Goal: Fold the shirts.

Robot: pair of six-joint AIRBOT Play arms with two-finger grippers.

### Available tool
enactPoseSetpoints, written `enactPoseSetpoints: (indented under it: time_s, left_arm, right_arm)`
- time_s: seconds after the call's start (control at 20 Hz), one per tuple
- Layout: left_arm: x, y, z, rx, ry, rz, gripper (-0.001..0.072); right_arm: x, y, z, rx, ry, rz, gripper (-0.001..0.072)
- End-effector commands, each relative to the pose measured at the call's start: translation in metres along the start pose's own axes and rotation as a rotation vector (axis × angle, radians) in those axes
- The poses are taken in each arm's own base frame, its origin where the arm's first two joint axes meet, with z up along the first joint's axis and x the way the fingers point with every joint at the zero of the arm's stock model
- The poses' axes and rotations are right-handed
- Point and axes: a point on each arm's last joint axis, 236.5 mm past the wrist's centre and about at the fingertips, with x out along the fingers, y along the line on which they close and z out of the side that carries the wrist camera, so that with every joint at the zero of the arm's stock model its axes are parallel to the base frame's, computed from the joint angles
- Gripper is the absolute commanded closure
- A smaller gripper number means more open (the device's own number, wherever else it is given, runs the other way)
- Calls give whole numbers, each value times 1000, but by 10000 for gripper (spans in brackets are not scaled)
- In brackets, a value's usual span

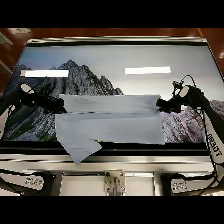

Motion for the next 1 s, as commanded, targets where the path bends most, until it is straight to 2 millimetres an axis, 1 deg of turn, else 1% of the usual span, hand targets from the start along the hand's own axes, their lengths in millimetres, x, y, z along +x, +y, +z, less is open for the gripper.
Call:
enactPoseSetpoints:
  time_s: [0.0, 0.05, 0.15, 0.2, 0.25, 0.3, 0.35, 0.4, 0.45, 0.5, 0.6, 0.65, 0.7, 0.75, 0.85, 0.95]
  left_arm:
    - [1, 3, 1, -18, 5, 2, 366]
    - [-5, 4, 1, -17, 8, 2, 234]
    - [-28, 15, -3, -5, 49, 39, 242]
    - [-44, 22, -6, 0, 69, 73, 242]
    - [-62, 31, -11, 6, 84, 113, 242]
    - [-78, 36, -17, 8, 89, 135, 243]
    - [-92, 39, -23, -2, 83, 138, 243]
    - [-101, 39, -33, -14, 91, 135, 243]
    - [-105, 41, -47, -27, 102, 131, 238]
    - [-102, 42, -64, -33, 123, 123, 232]
    - [-81, 47, -115, -74, 200, 83, 160]
    - [-66, 48, -143, -97, 236, 42, 160]
    - [-54, 46, -163, -114, 253, -7, 160]
    - [-43, 40, -179, -145, 251, -67, 160]
    - [-29, 37, -194, -208, 222, -135, 162]
    - [-19, 44, -199, -246, 208, -128, 181]
  right_arm:
    - [-1, -1, -7, 3, 29, -3, 351]
    - [-1, -2, -12, -24, 51, -6, 236]
    - [-13, -16, -33, -114, 139, -48, 236]
    - [-25, -31, -46, -139, 193, -99, 230]
    - [-38, -47, -53, -148, 221, -145, 191]
    - [-53, -60, -60, -146, 242, -173, 191]
    - [-64, -69, -66, -133, 260, -168, 192]
    - [-75, -76, -73, -94, 277, -143, 191]
    - [-83, -79, -80, -57, 287, -102, 191]
    - [-89, -82, -88, -18, 292, -48, 186]
    - [-94, -88, -103, 44, 296, 35, 186]
    - [-94, -93, -110, 71, 293, 59, 186]
    - [-93, -97, -118, 94, 296, 75, 186]
    - [-92, -101, -125, 105, 303, 78, 186]
    - [-89, -104, -133, 122, 316, 84, 187]
    - [-85, -105, -131, 126, 301, 85, 187]
